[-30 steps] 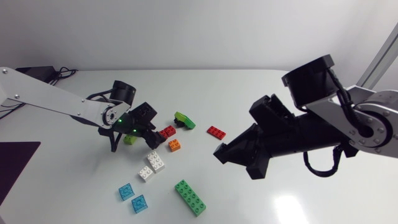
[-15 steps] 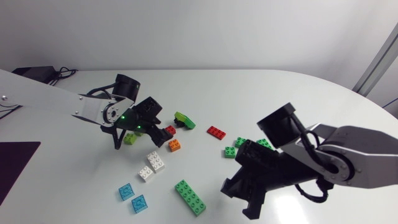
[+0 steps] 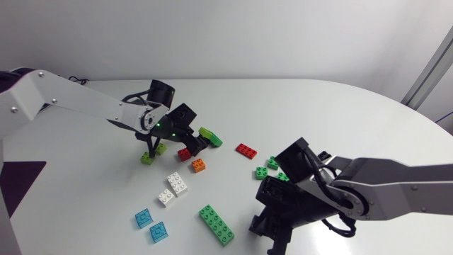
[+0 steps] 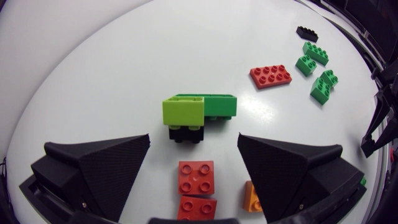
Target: Separate the duplo bricks
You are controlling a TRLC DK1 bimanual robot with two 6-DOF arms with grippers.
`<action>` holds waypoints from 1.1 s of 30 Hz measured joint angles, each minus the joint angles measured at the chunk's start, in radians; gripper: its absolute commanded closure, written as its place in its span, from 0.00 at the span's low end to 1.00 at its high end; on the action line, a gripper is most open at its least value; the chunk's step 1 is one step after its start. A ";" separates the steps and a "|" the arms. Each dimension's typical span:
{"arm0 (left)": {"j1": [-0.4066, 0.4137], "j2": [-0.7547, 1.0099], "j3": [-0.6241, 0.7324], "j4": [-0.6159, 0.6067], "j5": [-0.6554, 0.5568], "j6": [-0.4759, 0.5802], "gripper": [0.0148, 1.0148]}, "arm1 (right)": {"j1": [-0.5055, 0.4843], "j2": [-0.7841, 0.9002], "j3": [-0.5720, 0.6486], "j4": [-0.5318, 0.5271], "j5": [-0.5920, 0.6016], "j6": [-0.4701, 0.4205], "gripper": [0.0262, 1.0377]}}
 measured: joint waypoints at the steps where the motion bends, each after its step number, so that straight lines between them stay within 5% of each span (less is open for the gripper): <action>1: -0.004 0.009 0.009 0.000 0.000 -0.002 0.03 | 0.000 0.000 0.000 0.000 0.000 0.000 0.53; 9: -0.021 0.041 0.084 0.010 -0.010 -0.007 0.03 | 0.000 0.000 0.000 -0.001 0.000 0.000 0.20; 19: -0.020 0.067 0.116 0.016 -0.046 -0.018 0.18 | 0.000 0.000 0.000 -0.005 0.000 0.000 0.18; 26: -0.019 0.067 0.116 0.016 -0.049 -0.018 0.49 | 0.000 0.000 0.002 -0.008 0.000 0.000 0.18; 30: -0.019 0.067 0.116 0.016 -0.049 -0.018 0.75 | 0.000 -0.010 0.002 -0.013 0.000 0.000 0.18; 33: -0.019 0.067 0.116 0.016 -0.048 -0.018 0.79 | 0.000 -0.032 0.002 -0.027 0.000 0.000 0.18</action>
